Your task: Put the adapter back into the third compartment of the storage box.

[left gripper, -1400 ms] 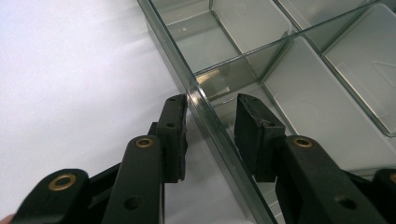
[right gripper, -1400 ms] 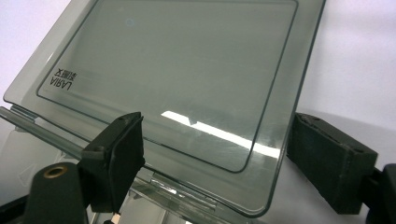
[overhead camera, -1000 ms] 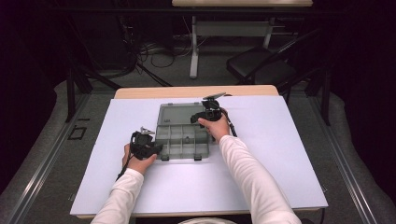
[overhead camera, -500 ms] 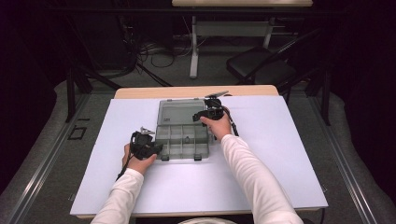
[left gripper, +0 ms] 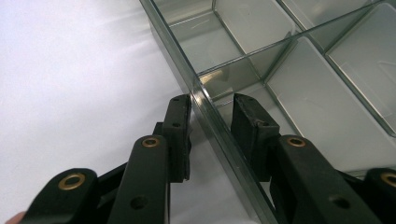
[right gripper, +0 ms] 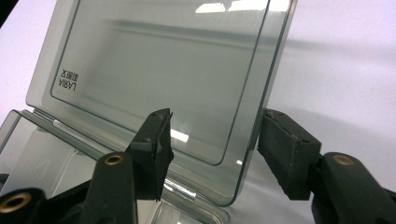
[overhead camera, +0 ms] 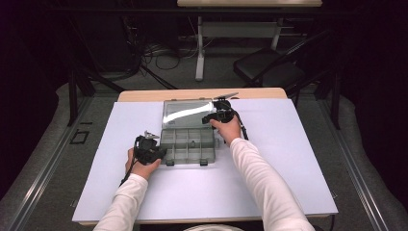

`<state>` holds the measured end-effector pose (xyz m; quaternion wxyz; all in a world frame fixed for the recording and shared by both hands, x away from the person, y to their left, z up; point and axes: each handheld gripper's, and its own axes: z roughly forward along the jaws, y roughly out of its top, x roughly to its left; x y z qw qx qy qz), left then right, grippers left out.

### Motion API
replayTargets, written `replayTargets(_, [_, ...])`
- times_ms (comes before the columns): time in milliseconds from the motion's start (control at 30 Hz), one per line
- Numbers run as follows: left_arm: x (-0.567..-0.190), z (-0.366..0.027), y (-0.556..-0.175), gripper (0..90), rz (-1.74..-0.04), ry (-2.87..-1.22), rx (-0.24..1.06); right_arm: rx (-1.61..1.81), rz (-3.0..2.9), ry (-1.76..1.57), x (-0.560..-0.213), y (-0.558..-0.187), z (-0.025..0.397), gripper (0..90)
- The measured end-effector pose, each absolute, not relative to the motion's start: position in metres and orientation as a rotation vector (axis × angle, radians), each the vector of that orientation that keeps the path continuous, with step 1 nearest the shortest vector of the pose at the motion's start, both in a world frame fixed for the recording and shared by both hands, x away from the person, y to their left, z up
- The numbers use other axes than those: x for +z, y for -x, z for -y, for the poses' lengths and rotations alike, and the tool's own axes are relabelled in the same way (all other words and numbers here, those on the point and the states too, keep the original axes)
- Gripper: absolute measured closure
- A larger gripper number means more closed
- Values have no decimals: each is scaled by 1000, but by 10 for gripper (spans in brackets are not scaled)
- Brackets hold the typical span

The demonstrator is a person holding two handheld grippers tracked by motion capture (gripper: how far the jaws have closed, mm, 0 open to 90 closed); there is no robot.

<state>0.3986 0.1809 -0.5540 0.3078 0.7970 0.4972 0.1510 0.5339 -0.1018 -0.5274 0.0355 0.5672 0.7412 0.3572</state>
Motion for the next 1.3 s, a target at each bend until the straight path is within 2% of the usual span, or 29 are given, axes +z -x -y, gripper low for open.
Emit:
replayTargets(367, [-554,-181,-399,673,-1311,-2112,403,1114,-2285,-1674,-523,-532,106,517])
replayTargets(867, [-554,-180,-399,674,-1310,-2113,406,1140,-2273,-1640,-517,-531,117,737])
replayTargets(1133, [-554,-180,-398,675,-1311,-2111,409,1200,-2252,-1636,-518,-529,122,816])
replayTargets(1300, [-554,-180,-398,675,-1311,-2110,410,1203,-2265,-1603,-518,-528,125,829])
